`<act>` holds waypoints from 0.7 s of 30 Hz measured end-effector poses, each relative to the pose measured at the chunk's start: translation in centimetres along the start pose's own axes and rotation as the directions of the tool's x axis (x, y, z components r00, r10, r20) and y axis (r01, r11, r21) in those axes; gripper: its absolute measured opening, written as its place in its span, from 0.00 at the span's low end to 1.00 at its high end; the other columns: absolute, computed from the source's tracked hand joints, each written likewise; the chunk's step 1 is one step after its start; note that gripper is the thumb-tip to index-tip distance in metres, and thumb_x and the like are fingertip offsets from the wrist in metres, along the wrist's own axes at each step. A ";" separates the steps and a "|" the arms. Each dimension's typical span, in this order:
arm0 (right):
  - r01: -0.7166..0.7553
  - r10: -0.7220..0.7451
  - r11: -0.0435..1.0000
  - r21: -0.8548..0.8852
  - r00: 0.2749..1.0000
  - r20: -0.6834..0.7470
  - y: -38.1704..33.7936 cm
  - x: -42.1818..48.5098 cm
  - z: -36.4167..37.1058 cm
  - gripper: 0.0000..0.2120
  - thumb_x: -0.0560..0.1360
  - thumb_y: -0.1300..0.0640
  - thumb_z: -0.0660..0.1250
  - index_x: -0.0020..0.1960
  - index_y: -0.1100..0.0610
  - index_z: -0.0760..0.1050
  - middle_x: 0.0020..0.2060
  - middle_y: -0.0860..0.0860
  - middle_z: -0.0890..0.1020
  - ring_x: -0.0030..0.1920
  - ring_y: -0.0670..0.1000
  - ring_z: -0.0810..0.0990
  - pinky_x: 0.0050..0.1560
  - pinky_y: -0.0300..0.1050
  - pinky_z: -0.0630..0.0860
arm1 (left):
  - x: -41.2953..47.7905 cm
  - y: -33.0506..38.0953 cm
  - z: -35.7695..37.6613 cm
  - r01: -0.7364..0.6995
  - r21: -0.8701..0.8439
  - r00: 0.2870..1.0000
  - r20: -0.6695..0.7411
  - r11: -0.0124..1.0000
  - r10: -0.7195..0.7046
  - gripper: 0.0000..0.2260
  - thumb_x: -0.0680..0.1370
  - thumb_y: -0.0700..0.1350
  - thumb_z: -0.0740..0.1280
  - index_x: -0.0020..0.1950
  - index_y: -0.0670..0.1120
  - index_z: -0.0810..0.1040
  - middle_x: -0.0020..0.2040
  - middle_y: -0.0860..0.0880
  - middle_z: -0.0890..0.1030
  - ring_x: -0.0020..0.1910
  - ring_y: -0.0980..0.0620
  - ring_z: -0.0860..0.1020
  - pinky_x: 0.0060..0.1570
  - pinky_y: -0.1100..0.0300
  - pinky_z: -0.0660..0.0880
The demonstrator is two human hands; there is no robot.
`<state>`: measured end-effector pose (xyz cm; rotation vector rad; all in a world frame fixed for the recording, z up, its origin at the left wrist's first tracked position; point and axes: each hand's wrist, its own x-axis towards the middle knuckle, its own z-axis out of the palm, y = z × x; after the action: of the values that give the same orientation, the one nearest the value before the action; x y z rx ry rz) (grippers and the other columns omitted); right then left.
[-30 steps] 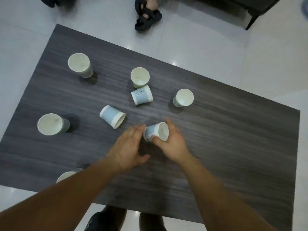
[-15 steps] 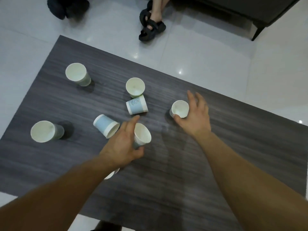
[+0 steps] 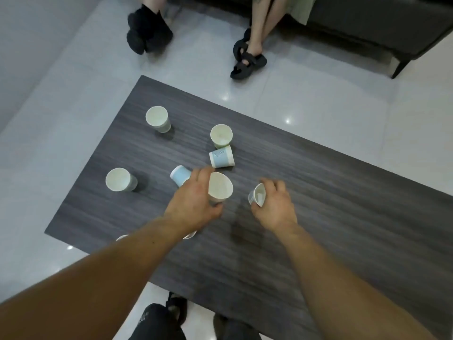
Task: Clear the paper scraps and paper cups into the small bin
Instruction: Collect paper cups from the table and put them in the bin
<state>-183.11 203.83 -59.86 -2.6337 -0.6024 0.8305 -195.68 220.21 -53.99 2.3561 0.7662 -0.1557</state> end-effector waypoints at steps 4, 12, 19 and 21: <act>-0.018 0.022 0.999 0.037 0.994 -0.108 -1.2 -6.0 -2.3 0.32 0.71 0.53 0.69 0.73 0.49 0.63 0.66 0.52 0.65 0.63 0.59 0.70 0.59 0.49 0.71 | -2.7 2.8 -1.9 -0.118 -0.002 0.993 0.018 0.993 0.118 0.37 0.68 0.48 0.73 0.73 0.52 0.60 0.62 0.49 0.67 0.55 0.48 0.73 0.47 0.61 0.67; -0.160 0.186 0.981 0.109 0.935 -0.301 -3.2 -21.5 -6.9 0.32 0.72 0.50 0.67 0.73 0.47 0.62 0.65 0.51 0.67 0.63 0.55 0.70 0.59 0.48 0.72 | -10.0 5.8 -6.8 -0.352 0.119 0.936 0.040 0.929 0.350 0.37 0.70 0.53 0.71 0.75 0.50 0.58 0.66 0.46 0.66 0.57 0.43 0.75 0.50 0.54 0.70; -0.285 0.351 0.935 0.209 0.814 -0.462 -1.7 -37.1 -8.8 0.32 0.72 0.50 0.68 0.74 0.49 0.61 0.66 0.52 0.66 0.63 0.56 0.69 0.59 0.50 0.72 | -19.3 13.8 -8.4 -0.580 0.098 0.807 0.205 0.808 0.554 0.37 0.70 0.51 0.71 0.75 0.48 0.59 0.65 0.47 0.65 0.59 0.44 0.73 0.55 0.52 0.73; -0.320 0.405 0.914 0.250 0.763 -0.504 -0.2 -41.3 -9.1 0.32 0.73 0.50 0.68 0.74 0.49 0.61 0.66 0.52 0.66 0.63 0.55 0.69 0.59 0.50 0.72 | -22.5 17.2 -7.7 -0.655 0.089 0.744 0.251 0.750 0.620 0.35 0.69 0.49 0.72 0.74 0.48 0.60 0.65 0.46 0.65 0.58 0.43 0.74 0.53 0.54 0.72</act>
<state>-208.44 182.71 -33.34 -2.6915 0.1316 0.1540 -205.07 203.35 -31.89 2.5723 -0.2013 -0.1663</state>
